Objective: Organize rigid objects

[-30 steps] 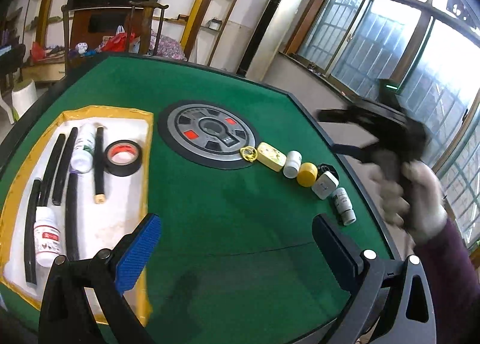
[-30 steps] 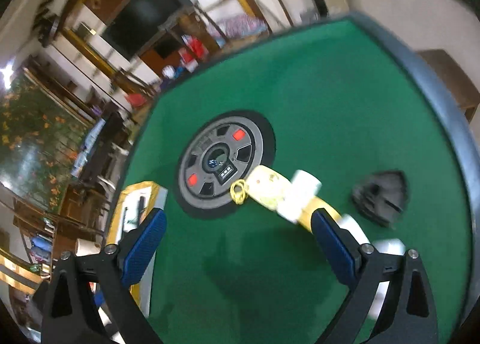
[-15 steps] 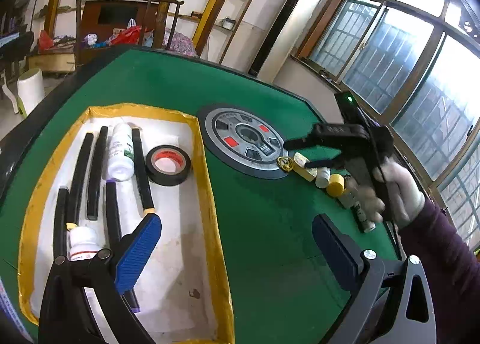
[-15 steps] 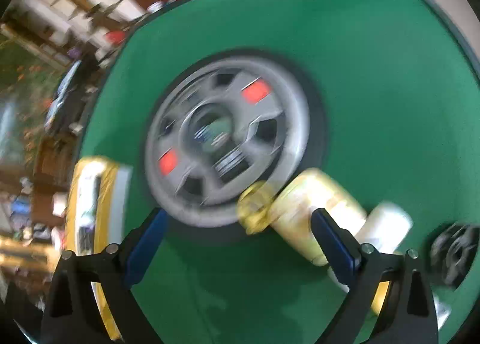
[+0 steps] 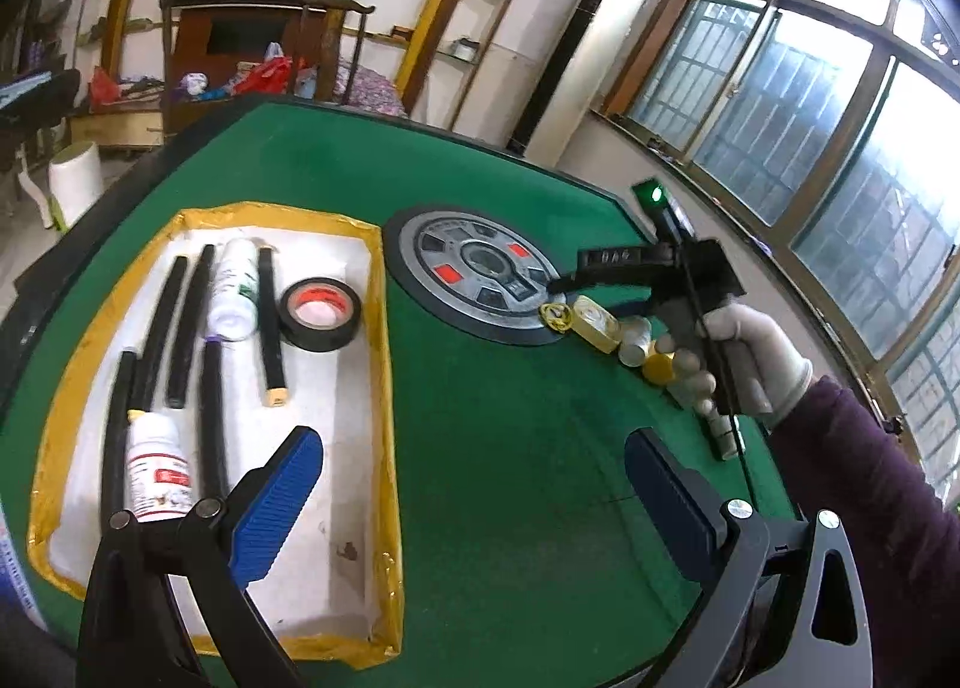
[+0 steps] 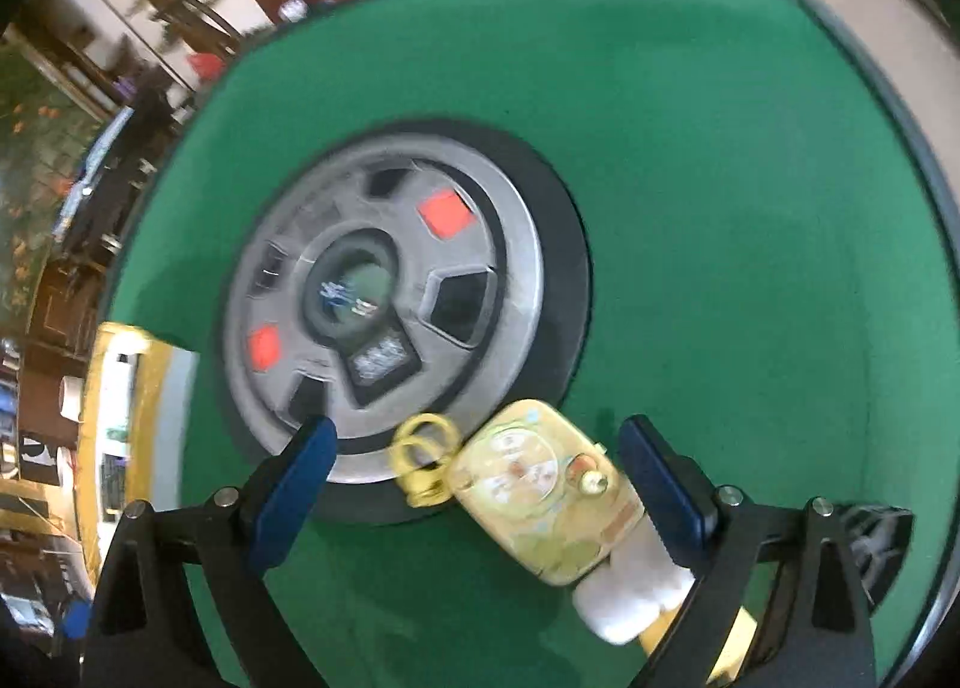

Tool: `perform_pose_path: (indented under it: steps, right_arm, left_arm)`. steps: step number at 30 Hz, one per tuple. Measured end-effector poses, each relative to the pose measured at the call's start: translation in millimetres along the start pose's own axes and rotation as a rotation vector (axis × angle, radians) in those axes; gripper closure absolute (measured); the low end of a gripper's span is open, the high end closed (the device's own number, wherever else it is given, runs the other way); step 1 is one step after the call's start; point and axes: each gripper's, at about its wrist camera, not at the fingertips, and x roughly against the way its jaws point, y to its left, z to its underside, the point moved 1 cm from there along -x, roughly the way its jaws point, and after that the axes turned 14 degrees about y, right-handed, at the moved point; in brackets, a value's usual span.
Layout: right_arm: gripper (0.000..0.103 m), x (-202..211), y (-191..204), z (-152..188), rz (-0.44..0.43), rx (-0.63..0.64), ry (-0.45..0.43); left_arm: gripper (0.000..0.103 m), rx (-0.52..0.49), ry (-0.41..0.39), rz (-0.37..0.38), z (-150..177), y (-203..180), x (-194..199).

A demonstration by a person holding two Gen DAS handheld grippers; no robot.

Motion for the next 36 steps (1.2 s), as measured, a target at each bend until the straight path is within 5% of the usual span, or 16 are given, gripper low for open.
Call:
perform_pose_path:
  steps: [3,7,8,11,15,16,20,26,31,32,33,36]
  right_arm:
    - [0.008,-1.9,8.5,11.2,-0.083,0.022,0.023]
    - [0.008,-5.1,35.3,67.4,-0.492,0.132,0.166]
    - [0.008,-2.5,40.4,80.3,-0.512,0.164,0.161]
    - [0.008,33.9,33.9,117.9,-0.389,0.21,-0.083]
    - [0.008,76.1,-14.6,152.3,-0.115,0.027,-0.538]
    - [0.008,79.8,-30.5,154.9,-0.094,-0.026,-0.59]
    - [0.008,76.6,-96.3,157.1,-0.117,-0.215,-0.657]
    - [0.008,97.7,-151.9,160.2,-0.237,-0.363,-0.706]
    - [0.008,87.7,-161.4,153.6,-0.295,-0.415,-0.682]
    - [0.008,87.4,-161.9,152.5,-0.296,-0.416,-0.678]
    - [0.008,85.8,-162.5,150.8,-0.294,-0.414,-0.677]
    - [0.008,82.5,-153.4,144.1,-0.276,-0.405,-0.676]
  left_arm:
    - [0.002,-0.004,-0.018,-0.034,-2.7,-1.5,5.5]
    - [0.002,-0.016,-0.007,-0.035,-9.3,-8.9,-1.5]
    - [0.002,-0.021,0.005,-0.028,-10.9,-12.4,-6.3]
    - [0.002,-0.032,0.036,-0.03,-16.0,-23.7,-22.2]
    - [0.001,-0.08,0.134,-0.098,-34.2,-49.5,-62.2]
    - [0.001,-0.111,0.159,-0.128,-38.0,-57.3,-72.1]
    - [0.001,-0.261,0.237,-0.245,-56.7,-86.9,-118.3]
    - [0.001,-0.481,0.187,-0.389,-81.4,-111.1,-174.5]
    - [0.001,-0.561,0.251,-0.41,-90.7,-110.3,-213.9]
    - [0.011,-0.543,0.244,-0.377,-92.3,-108.9,-213.4]
    - [0.037,-0.511,0.28,-0.305,-94.6,-105.9,-212.6]
    - [0.042,-0.462,0.29,-0.283,-94.4,-102.0,-206.1]
